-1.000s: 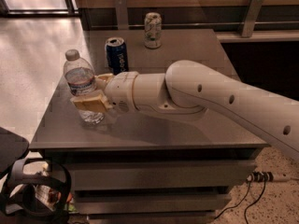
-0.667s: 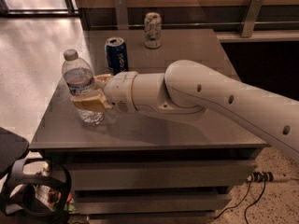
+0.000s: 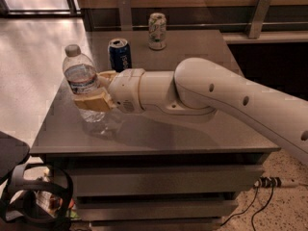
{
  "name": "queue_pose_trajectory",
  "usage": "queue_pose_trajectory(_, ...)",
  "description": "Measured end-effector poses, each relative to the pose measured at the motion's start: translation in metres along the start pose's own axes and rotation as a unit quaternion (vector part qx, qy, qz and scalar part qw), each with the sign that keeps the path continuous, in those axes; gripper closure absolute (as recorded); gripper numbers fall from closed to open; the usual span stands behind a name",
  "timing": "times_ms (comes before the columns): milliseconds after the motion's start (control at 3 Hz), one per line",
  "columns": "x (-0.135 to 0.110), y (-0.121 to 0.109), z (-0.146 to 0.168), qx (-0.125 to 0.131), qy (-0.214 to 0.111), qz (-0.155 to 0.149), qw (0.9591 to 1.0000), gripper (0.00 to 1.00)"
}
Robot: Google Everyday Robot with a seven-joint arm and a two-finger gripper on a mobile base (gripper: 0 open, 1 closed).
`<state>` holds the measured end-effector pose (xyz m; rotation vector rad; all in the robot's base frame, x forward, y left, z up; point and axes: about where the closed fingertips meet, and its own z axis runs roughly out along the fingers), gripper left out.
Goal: Pick water bottle
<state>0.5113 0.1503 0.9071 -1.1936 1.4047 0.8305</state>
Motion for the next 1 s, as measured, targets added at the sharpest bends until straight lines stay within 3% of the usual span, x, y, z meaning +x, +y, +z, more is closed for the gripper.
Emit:
queue_pose_trajectory(667, -0.056, -0.008, -0.026, 0.023, -0.026, -0.044, 0.9984, 1.0)
queue_pose_trajectory(1000, -0.057, -0.008, -0.026, 0.023, -0.026, -0.045, 0.9984, 1.0)
